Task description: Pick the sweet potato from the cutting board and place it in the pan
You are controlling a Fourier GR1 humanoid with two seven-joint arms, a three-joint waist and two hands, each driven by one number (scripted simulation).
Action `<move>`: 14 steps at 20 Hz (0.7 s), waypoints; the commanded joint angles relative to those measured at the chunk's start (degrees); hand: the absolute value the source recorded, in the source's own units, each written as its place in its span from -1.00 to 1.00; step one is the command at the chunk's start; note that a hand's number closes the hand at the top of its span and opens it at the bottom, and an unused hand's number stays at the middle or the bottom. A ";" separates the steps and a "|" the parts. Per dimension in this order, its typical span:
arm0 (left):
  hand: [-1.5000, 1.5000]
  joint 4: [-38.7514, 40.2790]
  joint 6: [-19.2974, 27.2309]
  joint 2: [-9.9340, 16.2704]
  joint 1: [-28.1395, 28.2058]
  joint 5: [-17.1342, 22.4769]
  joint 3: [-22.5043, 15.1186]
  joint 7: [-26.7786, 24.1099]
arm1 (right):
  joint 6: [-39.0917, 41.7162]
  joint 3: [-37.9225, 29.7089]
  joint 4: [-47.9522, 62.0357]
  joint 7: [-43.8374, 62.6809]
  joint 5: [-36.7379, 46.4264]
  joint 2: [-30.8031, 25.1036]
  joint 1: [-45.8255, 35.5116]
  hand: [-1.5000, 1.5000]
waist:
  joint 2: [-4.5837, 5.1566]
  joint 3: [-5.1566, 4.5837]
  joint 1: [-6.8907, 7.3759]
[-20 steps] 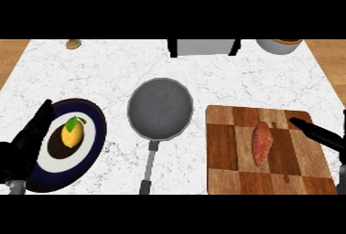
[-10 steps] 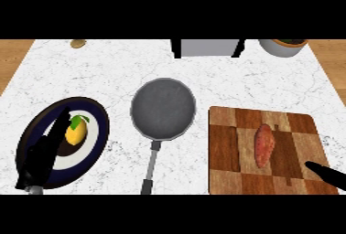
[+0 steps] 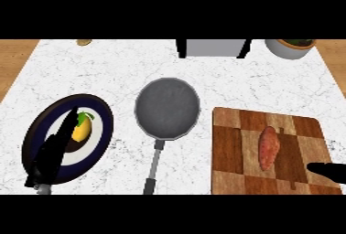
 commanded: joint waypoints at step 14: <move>0.00 -3.77 -3.74 0.18 -1.95 0.10 2.38 4.86 | 19.16 10.12 17.86 18.49 -6.52 2.63 -27.35 -1.00 | 0.20 0.12 1.30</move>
